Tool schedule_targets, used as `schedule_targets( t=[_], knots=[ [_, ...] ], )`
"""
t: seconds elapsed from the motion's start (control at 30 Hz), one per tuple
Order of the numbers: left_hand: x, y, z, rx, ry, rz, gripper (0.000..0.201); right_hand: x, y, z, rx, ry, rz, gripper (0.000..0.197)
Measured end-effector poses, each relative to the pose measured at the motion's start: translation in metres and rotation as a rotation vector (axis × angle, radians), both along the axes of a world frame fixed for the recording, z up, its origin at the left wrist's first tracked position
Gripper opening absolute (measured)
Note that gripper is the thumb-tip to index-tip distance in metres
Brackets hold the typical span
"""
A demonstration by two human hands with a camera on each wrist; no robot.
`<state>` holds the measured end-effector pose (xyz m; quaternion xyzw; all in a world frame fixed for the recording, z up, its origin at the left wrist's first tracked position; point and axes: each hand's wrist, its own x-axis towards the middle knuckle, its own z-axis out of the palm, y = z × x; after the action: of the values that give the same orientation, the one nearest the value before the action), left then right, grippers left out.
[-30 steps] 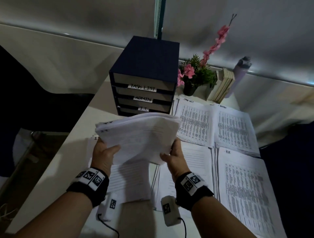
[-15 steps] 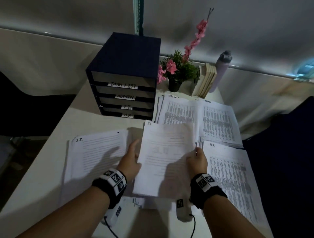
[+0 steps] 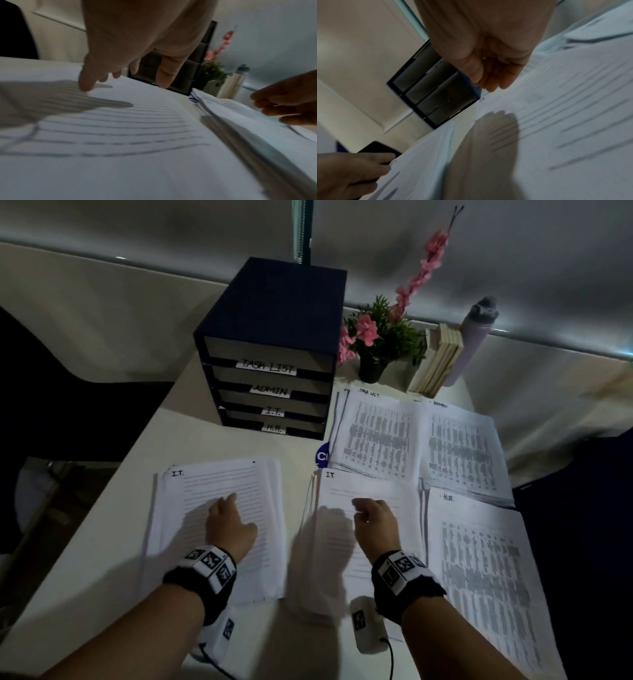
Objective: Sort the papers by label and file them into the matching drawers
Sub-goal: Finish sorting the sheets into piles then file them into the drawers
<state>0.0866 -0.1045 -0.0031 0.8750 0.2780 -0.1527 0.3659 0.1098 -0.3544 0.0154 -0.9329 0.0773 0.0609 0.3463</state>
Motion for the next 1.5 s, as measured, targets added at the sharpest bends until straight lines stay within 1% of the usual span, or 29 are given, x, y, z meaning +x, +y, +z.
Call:
schedule_targets(
  t=[0.07, 0.17, 0.23, 0.27, 0.33, 0.4, 0.5, 0.57, 0.6, 0.63, 0.67, 0.7, 0.77, 0.83, 0.87, 0.97, 1.03, 1.13, 1.2, 1.27, 1.33, 1.37, 1.43, 1.5],
  knots=[
    [-0.004, 0.034, -0.005, 0.08, 0.084, 0.081, 0.078, 0.001, 0.031, -0.003, 0.048, 0.033, 0.098, 0.026],
    [-0.018, 0.075, -0.011, 0.16, 0.201, 0.179, 0.076, 0.002, 0.071, -0.011, 0.126, 0.113, 0.186, 0.027],
    [-0.026, 0.092, -0.013, 0.159, 0.241, 0.237, 0.07, 0.003, 0.092, -0.017, 0.109, 0.16, 0.23, 0.028],
    [-0.03, 0.098, -0.014, 0.155, 0.255, 0.25, 0.067, 0.004, 0.1, -0.02, 0.068, 0.183, 0.253, 0.028],
    [-0.035, 0.106, -0.017, 0.142, 0.271, 0.251, 0.059, 0.006, 0.114, -0.025, -0.035, 0.238, 0.289, 0.029],
    [-0.039, 0.111, -0.019, 0.129, 0.266, 0.235, 0.051, 0.007, 0.124, -0.029, -0.08, 0.297, 0.297, 0.029],
    [-0.042, 0.115, -0.024, 0.119, 0.226, 0.186, 0.049, 0.005, 0.136, -0.035, -0.08, 0.339, 0.294, 0.032],
    [-0.042, 0.115, -0.025, 0.098, 0.204, 0.151, 0.045, 0.003, 0.139, -0.036, -0.038, 0.357, 0.264, 0.037],
    [-0.042, 0.116, -0.027, 0.085, 0.198, 0.149, 0.042, 0.003, 0.14, -0.036, -0.02, 0.363, 0.244, 0.035],
    [-0.042, 0.116, -0.028, 0.073, 0.187, 0.153, 0.04, 0.003, 0.14, -0.035, -0.013, 0.356, 0.22, 0.028],
    [-0.043, 0.116, -0.029, 0.068, 0.192, 0.162, 0.042, 0.004, 0.138, -0.035, -0.017, 0.339, 0.195, 0.02],
    [-0.043, 0.116, -0.031, 0.068, 0.196, 0.167, 0.048, 0.005, 0.135, -0.034, -0.031, 0.316, 0.165, 0.014],
    [-0.046, 0.116, -0.031, 0.091, 0.207, 0.188, 0.069, 0.008, 0.126, -0.034, -0.049, 0.269, 0.084, 0.01],
    [-0.047, 0.116, -0.031, 0.106, 0.185, 0.226, 0.086, 0.009, 0.116, -0.033, -0.026, 0.258, 0.025, 0.009],
    [-0.047, 0.116, -0.03, 0.112, 0.167, 0.236, 0.09, 0.009, 0.111, -0.033, -0.01, 0.267, 0.012, 0.01],
    [-0.047, 0.115, -0.028, 0.138, 0.119, 0.232, 0.092, 0.006, 0.104, -0.033, 0.041, 0.295, 0.002, 0.02],
    [-0.049, 0.112, -0.027, 0.155, 0.068, 0.234, 0.086, 0.005, 0.105, -0.035, 0.073, 0.309, -0.004, 0.027],
    [-0.052, 0.106, -0.027, 0.172, -0.05, 0.237, 0.072, 0.002, 0.107, -0.037, 0.075, 0.301, -0.003, 0.022],
    [-0.053, 0.102, -0.026, 0.096, -0.099, 0.249, 0.063, 0.0, 0.107, -0.038, 0.027, 0.303, 0.015, 0.017],
    [-0.051, 0.096, -0.022, 0.016, -0.106, 0.264, 0.05, -0.003, 0.109, -0.037, 0.04, 0.304, 0.026, 0.011],
    [-0.05, 0.09, -0.018, -0.042, -0.104, 0.204, 0.039, -0.005, 0.112, -0.036, 0.072, 0.312, 0.019, 0.024],
    [-0.049, 0.087, -0.017, -0.087, -0.117, 0.175, 0.036, -0.005, 0.113, -0.034, 0.076, 0.314, 0.016, 0.029],
    [-0.047, 0.082, -0.012, -0.187, -0.152, 0.154, 0.033, -0.006, 0.113, -0.031, 0.076, 0.309, 0.006, 0.029],
    [-0.043, 0.081, -0.012, -0.222, -0.2, 0.144, 0.029, -0.004, 0.109, -0.025, 0.084, 0.276, -0.045, 0.026]
  ],
)
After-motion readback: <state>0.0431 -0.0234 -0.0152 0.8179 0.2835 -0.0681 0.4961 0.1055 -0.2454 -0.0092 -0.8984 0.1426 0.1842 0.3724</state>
